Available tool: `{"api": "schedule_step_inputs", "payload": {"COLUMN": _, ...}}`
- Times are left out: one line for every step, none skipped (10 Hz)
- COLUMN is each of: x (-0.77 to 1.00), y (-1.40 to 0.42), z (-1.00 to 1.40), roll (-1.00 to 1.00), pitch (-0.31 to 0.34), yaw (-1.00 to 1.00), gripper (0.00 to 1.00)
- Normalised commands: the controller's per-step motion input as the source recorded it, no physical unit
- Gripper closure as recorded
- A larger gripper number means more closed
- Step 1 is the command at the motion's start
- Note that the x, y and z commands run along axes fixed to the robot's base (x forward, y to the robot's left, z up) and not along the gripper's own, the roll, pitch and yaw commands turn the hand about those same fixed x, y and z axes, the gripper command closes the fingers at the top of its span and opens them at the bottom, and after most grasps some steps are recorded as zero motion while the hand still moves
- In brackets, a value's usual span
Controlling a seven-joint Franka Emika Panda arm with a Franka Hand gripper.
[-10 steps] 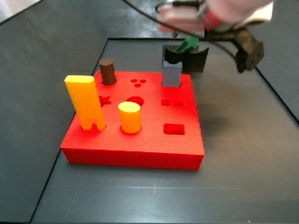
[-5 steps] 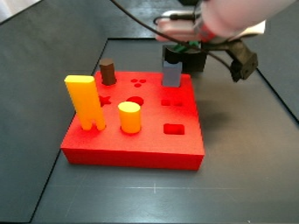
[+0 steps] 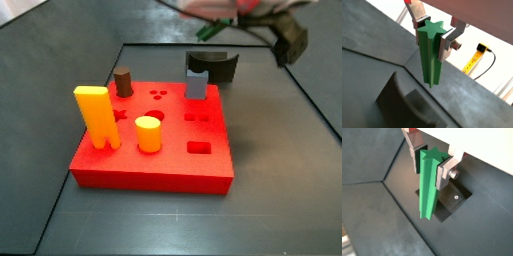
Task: Pick up the star object. Move up. Place the star object on the fixture. Regrasp the star object. Move to above the board. Insert the star object.
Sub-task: Move to above the board.
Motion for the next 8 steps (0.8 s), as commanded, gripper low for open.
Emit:
{"api": "schedule_step_inputs", "payload": {"x": -0.04, "y": -0.03, "z": 1.00, "roll": -0.02, "pitch": -0.066, "yaw": 0.09, "gripper": 1.00}}
{"api": "schedule_step_inputs", "payload": {"x": -0.05, "y": -0.03, "z": 1.00, "roll": -0.02, "pitch": -0.070, "yaw": 0.04, "gripper": 1.00}}
{"api": "schedule_step_inputs", "payload": {"x": -0.05, "y": -0.02, "z": 1.00, "roll": -0.03, "pitch": -0.070, "yaw": 0.02, "gripper": 1.00}}
{"api": "schedule_step_inputs", "payload": {"x": -0.05, "y": -0.02, "z": 1.00, "roll": -0.04, "pitch": -0.060, "yaw": -0.01, "gripper": 1.00}}
{"api": "schedule_step_inputs", "payload": {"x": -0.06, "y": -0.02, "z": 1.00, "roll": -0.04, "pitch": -0.049, "yaw": -0.03, "gripper": 1.00}}
{"api": "schedule_step_inputs", "payload": {"x": -0.07, "y": -0.01, "z": 1.00, "roll": -0.05, "pitch": -0.025, "yaw": -0.04, "gripper": 1.00}}
{"api": "schedule_step_inputs", "payload": {"x": -0.07, "y": -0.01, "z": 0.90, "roll": -0.05, "pitch": -0.006, "yaw": -0.05, "gripper": 1.00}}
{"api": "schedule_step_inputs", "payload": {"x": -0.06, "y": -0.01, "z": 0.72, "roll": -0.05, "pitch": 0.012, "yaw": -0.04, "gripper": 1.00}}
